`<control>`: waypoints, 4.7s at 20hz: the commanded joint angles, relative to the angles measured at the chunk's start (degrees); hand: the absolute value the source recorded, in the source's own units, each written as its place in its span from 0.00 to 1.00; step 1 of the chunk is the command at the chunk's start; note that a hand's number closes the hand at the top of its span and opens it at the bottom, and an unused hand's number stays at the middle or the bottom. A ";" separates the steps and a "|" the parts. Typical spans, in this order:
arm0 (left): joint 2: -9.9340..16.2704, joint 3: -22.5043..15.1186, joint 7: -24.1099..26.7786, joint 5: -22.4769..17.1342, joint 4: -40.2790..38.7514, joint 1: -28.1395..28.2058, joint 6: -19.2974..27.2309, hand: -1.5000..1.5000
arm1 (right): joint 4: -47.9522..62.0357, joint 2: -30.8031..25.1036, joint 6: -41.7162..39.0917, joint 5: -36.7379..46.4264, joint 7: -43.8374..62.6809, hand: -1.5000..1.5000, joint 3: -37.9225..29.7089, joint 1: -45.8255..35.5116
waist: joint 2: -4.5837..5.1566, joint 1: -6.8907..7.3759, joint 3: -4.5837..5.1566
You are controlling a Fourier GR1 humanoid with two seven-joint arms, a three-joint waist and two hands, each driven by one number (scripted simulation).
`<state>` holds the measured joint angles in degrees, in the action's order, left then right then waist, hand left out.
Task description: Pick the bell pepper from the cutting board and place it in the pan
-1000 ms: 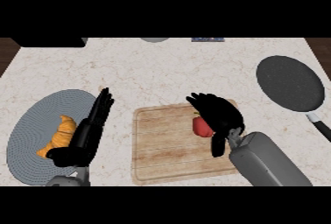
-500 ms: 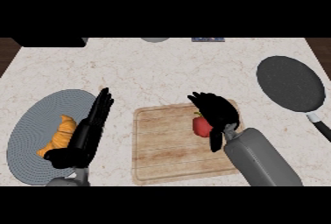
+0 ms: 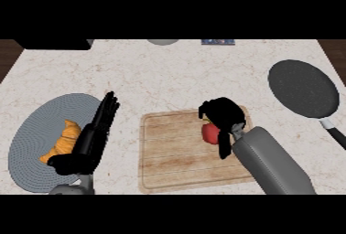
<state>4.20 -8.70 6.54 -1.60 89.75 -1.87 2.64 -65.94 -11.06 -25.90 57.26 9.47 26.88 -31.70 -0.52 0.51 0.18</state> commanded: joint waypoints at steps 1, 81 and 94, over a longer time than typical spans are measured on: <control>-0.65 0.07 0.55 0.33 -0.89 0.98 -0.50 0.50 | 4.41 -0.06 3.93 4.17 -3.83 1.00 -0.42 0.88 | 0.56 -0.21 -0.18; -2.70 -0.54 0.38 2.51 0.00 -1.29 -2.28 0.50 | 50.60 -22.46 41.75 -28.19 -34.81 0.00 -69.41 -17.56 | 2.12 2.88 -0.56; -1.21 1.83 0.83 1.21 0.07 1.96 -3.10 0.50 | 53.73 -30.14 10.43 -36.96 -47.13 0.00 -73.38 -4.40 | 0.91 0.08 -0.31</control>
<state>2.49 -7.85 5.53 0.09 91.39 -0.96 0.18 -12.32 -40.07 -7.37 21.18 -32.48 -47.02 -41.29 0.53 1.25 -0.17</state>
